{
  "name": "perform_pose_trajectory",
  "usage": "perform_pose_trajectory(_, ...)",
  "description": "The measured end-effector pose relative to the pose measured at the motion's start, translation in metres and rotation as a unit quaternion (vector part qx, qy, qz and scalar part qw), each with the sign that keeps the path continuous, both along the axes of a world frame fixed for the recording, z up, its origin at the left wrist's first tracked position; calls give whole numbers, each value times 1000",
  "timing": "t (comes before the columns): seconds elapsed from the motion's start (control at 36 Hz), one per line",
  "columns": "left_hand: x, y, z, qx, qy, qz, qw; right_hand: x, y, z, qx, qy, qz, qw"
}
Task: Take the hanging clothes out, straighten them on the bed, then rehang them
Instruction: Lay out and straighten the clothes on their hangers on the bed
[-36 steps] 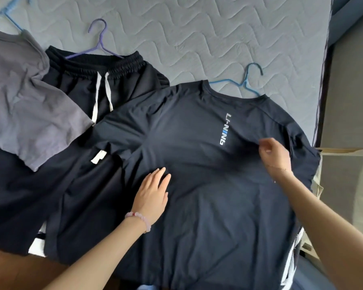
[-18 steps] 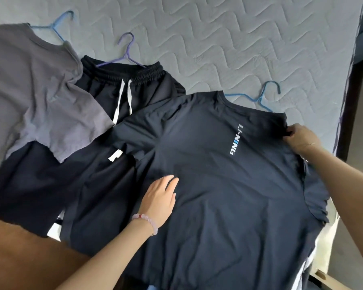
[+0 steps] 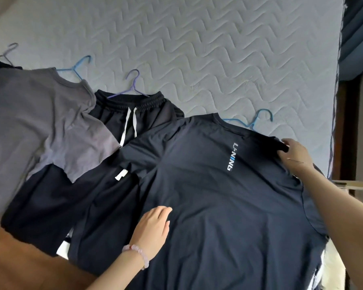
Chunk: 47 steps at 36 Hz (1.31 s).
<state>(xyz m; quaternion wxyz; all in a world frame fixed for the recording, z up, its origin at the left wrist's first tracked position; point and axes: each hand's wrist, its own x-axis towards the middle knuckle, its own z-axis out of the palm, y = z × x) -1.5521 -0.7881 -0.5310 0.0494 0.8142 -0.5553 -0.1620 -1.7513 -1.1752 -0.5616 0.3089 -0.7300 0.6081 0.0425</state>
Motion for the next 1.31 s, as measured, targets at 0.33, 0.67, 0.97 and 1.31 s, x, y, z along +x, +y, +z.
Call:
perform_pose_trajectory(0.33, -10, -26, -10, -19, 29, 8, 999, 30, 2, -13, 55, 44, -5, 998)
perform_pose_trajectory(0.67, 3, -21, 32, -25, 36, 70, 997, 29, 24, 63, 182, -75, -20, 980)
perform_pose_trajectory(0.97, 5, 25, 114, -11, 71, 191, 979, 36, 113, 68, 239, -32, 133, 961)
perform_pose_trajectory(1.31, -30, 138, 123, 73, 99, 265, 956, 0, 195, 43, 212, 19, 176, 961)
